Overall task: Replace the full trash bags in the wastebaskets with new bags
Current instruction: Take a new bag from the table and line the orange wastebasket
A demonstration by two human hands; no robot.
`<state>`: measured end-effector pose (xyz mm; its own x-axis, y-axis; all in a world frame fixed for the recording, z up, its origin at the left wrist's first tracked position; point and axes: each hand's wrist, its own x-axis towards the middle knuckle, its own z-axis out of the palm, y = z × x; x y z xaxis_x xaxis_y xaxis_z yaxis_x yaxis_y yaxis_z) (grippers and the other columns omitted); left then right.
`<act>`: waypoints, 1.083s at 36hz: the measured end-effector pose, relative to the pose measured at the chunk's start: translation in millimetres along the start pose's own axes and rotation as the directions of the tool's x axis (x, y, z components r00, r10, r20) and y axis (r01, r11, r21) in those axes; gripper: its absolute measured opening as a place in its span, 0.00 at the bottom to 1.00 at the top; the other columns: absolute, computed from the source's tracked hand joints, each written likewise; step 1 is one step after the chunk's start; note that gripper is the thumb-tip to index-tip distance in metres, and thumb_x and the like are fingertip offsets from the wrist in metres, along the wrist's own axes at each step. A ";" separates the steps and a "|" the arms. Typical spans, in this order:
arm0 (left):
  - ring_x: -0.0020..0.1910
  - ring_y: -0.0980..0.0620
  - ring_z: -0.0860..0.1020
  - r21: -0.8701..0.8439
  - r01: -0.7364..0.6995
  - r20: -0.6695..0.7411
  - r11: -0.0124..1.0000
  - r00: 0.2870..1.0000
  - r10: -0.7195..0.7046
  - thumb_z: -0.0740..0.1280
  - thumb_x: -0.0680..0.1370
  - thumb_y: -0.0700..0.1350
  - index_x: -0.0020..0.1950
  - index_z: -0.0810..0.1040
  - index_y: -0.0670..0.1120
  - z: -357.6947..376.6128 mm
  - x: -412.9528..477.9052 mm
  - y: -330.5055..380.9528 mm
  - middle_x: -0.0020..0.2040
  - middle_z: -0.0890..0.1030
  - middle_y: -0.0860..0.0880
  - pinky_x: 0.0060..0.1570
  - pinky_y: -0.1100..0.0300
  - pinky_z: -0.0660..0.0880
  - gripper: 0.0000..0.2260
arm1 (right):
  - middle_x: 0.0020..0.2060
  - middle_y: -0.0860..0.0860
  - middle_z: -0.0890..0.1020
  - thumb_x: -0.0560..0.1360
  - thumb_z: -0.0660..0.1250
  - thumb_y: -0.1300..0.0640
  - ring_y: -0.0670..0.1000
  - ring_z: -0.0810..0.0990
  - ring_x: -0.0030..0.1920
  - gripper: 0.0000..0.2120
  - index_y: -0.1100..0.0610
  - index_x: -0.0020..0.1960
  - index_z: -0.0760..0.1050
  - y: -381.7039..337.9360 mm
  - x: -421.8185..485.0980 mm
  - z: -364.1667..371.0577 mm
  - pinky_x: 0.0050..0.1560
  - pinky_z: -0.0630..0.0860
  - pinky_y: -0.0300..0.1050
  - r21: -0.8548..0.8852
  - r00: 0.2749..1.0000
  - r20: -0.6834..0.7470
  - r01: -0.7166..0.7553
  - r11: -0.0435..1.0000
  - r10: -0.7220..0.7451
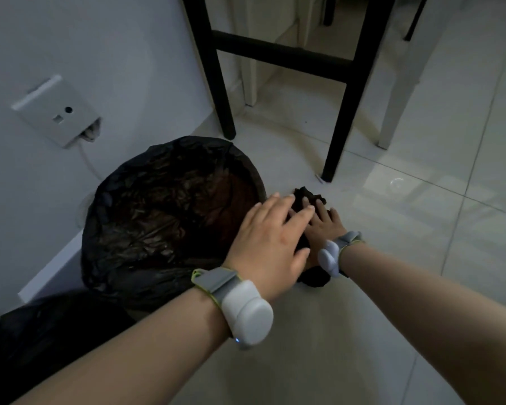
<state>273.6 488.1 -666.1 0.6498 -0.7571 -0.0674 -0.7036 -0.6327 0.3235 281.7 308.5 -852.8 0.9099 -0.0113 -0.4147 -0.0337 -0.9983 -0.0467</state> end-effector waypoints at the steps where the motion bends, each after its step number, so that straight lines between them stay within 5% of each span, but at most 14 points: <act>1: 0.75 0.44 0.54 0.001 0.003 -0.011 1.000 1.000 -0.003 0.61 0.76 0.51 0.74 0.61 0.50 0.6 -1.6 -2.0 0.74 0.60 0.44 0.73 0.50 0.50 0.26 | 0.75 0.55 0.35 0.58 0.67 0.26 0.65 0.42 0.75 0.61 0.44 0.74 0.32 0.2 1.8 4.1 0.71 0.52 0.62 -0.012 1.000 0.006 -0.004 1.000 0.004; 5: 0.71 0.39 0.63 0.005 0.054 -0.051 0.999 0.997 -0.054 0.62 0.72 0.52 0.69 0.69 0.47 6.8 -0.3 -13.2 0.69 0.69 0.40 0.69 0.44 0.60 0.26 | 0.75 0.55 0.36 0.74 0.66 0.45 0.66 0.57 0.71 0.43 0.42 0.76 0.38 5.5 14.4 20.9 0.65 0.67 0.57 0.075 0.992 0.125 -0.036 0.997 0.027; 10: 0.68 0.37 0.68 0.005 0.086 -0.077 0.996 0.993 -0.085 0.63 0.71 0.51 0.66 0.73 0.45 11.0 -1.8 -22.6 0.65 0.73 0.40 0.64 0.40 0.67 0.24 | 0.68 0.60 0.60 0.77 0.61 0.52 0.65 0.65 0.63 0.28 0.51 0.74 0.56 7.7 19.7 25.4 0.61 0.69 0.55 0.162 0.987 0.152 0.017 0.987 -0.042; 18: 0.70 0.37 0.66 0.002 0.083 -0.133 0.997 0.988 -0.082 0.66 0.70 0.49 0.67 0.72 0.45 2.1 -10.2 -23.5 0.66 0.72 0.40 0.67 0.41 0.64 0.25 | 0.51 0.57 0.74 0.72 0.64 0.54 0.60 0.76 0.48 0.12 0.55 0.55 0.70 -4.8 -1.7 -0.2 0.46 0.76 0.52 0.283 0.979 0.052 0.174 0.943 -0.196; 21: 0.73 0.42 0.60 0.045 0.065 -0.061 0.997 0.996 -0.062 0.63 0.70 0.57 0.71 0.67 0.49 -6.7 -18.8 -27.0 0.70 0.68 0.44 0.71 0.48 0.51 0.30 | 0.47 0.52 0.75 0.70 0.65 0.50 0.59 0.77 0.47 0.10 0.52 0.49 0.71 -25.0 -31.5 -15.0 0.43 0.76 0.51 0.308 0.957 -0.052 0.288 0.907 -0.287; 24: 0.76 0.50 0.52 0.106 0.046 0.007 0.993 0.999 -0.047 0.57 0.64 0.72 0.74 0.58 0.55 -18.1 -31.8 -36.9 0.75 0.61 0.50 0.71 0.53 0.40 0.42 | 0.46 0.51 0.77 0.68 0.66 0.51 0.58 0.78 0.46 0.10 0.51 0.48 0.73 -56.2 -64.7 -36.6 0.40 0.72 0.44 0.337 0.898 -0.173 0.439 0.833 -0.404; 27: 0.76 0.54 0.50 -0.024 -0.044 0.067 0.999 0.997 0.045 0.58 0.60 0.76 0.74 0.52 0.59 -27.2 -49.6 -51.4 0.75 0.59 0.53 0.74 0.54 0.43 0.46 | 0.43 0.52 0.78 0.66 0.63 0.51 0.57 0.78 0.41 0.10 0.46 0.46 0.69 -83.9 -106.5 -68.0 0.37 0.68 0.41 0.402 0.821 -0.276 0.571 0.716 -0.500; 30: 0.75 0.63 0.48 -0.228 -0.086 0.028 0.970 0.995 0.095 0.61 0.60 0.76 0.72 0.46 0.68 -54.9 -129.9 -92.9 0.73 0.53 0.66 0.72 0.67 0.45 0.45 | 0.43 0.51 0.77 0.66 0.63 0.52 0.55 0.78 0.41 0.12 0.48 0.50 0.70 -164.8 -144.0 -91.8 0.37 0.71 0.41 0.370 0.667 -0.317 0.741 0.560 -0.674; 34: 0.73 0.64 0.56 -0.428 -0.024 0.129 0.904 0.988 0.087 0.66 0.57 0.75 0.72 0.47 0.68 -59.7 -164.0 -101.8 0.73 0.57 0.62 0.70 0.71 0.52 0.48 | 0.44 0.52 0.77 0.69 0.70 0.57 0.54 0.76 0.43 0.11 0.56 0.51 0.75 -193.0 -165.9 -111.9 0.43 0.70 0.43 0.360 0.568 -0.494 0.823 0.439 -0.658; 39: 0.71 0.63 0.61 -0.653 0.102 0.180 0.751 0.983 0.023 0.71 0.59 0.69 0.73 0.49 0.62 -56.1 -223.4 -126.7 0.71 0.63 0.64 0.69 0.69 0.58 0.49 | 0.46 0.47 0.76 0.68 0.71 0.50 0.51 0.73 0.49 0.15 0.50 0.51 0.69 -255.1 -166.1 -121.4 0.48 0.68 0.48 0.255 0.506 -0.631 0.851 0.459 -0.588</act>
<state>233.7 746.5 -639.1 0.5713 -0.7883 -0.2286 -0.2743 -0.4459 0.8520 189.4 558.3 -661.7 0.7412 0.5458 0.3907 0.6534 -0.4532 -0.6064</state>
